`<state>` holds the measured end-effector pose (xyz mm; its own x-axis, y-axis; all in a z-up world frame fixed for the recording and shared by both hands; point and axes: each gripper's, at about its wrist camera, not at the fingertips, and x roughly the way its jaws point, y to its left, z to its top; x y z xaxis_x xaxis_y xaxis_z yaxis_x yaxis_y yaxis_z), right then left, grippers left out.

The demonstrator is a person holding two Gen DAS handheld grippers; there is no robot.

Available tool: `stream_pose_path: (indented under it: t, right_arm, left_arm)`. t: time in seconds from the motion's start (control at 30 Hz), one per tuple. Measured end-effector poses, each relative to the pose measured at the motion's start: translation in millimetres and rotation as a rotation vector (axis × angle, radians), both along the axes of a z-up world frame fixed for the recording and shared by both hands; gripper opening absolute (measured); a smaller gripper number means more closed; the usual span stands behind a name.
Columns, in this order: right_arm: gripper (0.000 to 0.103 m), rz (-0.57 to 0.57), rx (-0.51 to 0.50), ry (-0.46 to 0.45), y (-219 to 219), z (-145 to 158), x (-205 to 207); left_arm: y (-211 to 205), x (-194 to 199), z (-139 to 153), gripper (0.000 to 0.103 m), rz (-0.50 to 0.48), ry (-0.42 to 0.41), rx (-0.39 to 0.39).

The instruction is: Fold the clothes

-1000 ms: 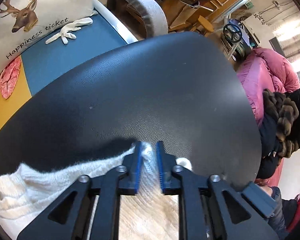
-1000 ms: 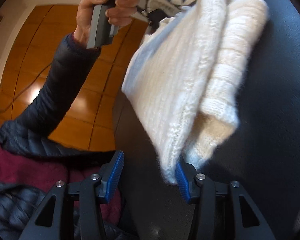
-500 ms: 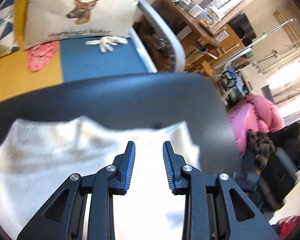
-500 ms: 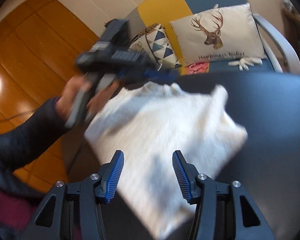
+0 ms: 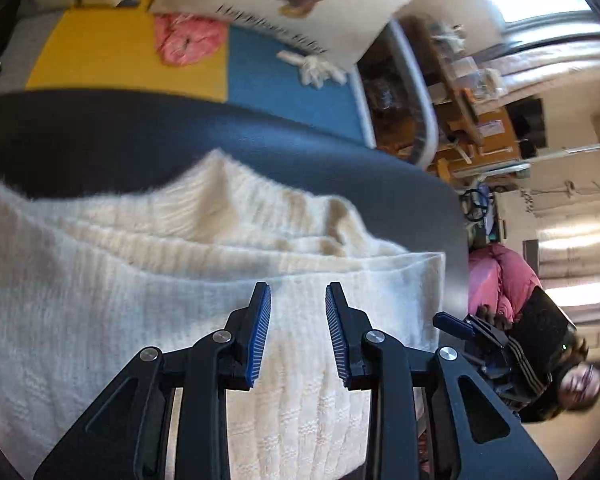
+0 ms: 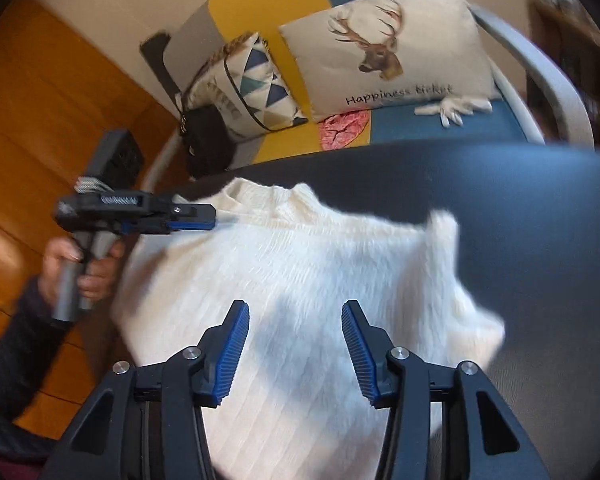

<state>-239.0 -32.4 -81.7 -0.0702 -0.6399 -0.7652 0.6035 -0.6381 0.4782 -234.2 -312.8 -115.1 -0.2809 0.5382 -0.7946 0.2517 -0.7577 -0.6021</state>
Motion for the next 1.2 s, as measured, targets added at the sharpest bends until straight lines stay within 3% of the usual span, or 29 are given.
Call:
stream_pose_path:
  t: [0.07, 0.13, 0.23, 0.3, 0.37, 0.4, 0.43, 0.53, 0.73, 0.83, 0.9, 1.07, 1.2]
  right_arm:
    - [0.05, 0.034, 0.072, 0.013, -19.1, -7.3, 1.5]
    - [0.05, 0.06, 0.205, 0.047, -43.3, -17.6, 0.0]
    - [0.051, 0.098, 0.291, 0.062, -59.8, -35.6, 2.4]
    - [0.051, 0.103, 0.286, 0.107, -57.8, -37.9, 8.4]
    - [0.044, 0.112, 0.291, 0.153, -58.7, -37.5, 14.2]
    - [0.039, 0.113, 0.29, 0.173, -58.7, -37.3, 16.9]
    - [0.025, 0.104, 0.283, 0.182, -57.0, -36.4, 18.2]
    - [0.012, 0.078, 0.259, 0.201, -52.5, -33.6, 20.0]
    - [0.007, 0.017, 0.202, 0.227, -45.6, -19.2, 17.0]
    - [0.007, -0.007, 0.249, 0.23, -46.4, -32.0, 11.0]
    - [0.007, -0.029, 0.241, 0.207, -43.9, -38.2, 10.4]
    - [0.009, -0.083, 0.111, 0.165, -26.4, -15.1, 8.7]
    - [0.014, -0.145, 0.217, 0.196, -21.5, -22.5, -4.5]
  left_arm:
    - [4.1, -3.3, -11.1, 0.032, -0.009, -0.06, 0.03]
    - [7.4, -6.0, -19.4, 0.037, -0.011, -0.093, 0.034]
    - [8.7, -9.9, -26.2, 0.041, 0.019, -0.117, 0.072]
    - [9.5, -12.1, -28.2, 0.042, 0.044, -0.12, 0.084]
    - [12.1, -12.2, -25.5, 0.041, 0.044, -0.099, 0.059]
    - [16.0, -11.1, -23.0, 0.033, 0.035, -0.08, 0.022]
    - [18.0, -9.0, -22.2, 0.01, 0.026, -0.056, -0.015]
    - [22.8, -3.0, -16.8, 0.005, 0.007, 0.031, -0.104]
    - [27.2, 7.1, 6.3, 0.004, -0.002, 0.26, -0.158]
    - [32.4, 1.9, -2.8, 0.004, -0.029, 0.225, -0.251]
    - [31.3, 1.7, -14.0, 0.006, -0.01, 0.198, -0.254]
    - [11.3, 16.0, -3.5, 0.024, 0.09, 0.205, -0.1]
    - [9.7, 41.4, 13.6, 0.024, 0.077, 0.275, -0.144]
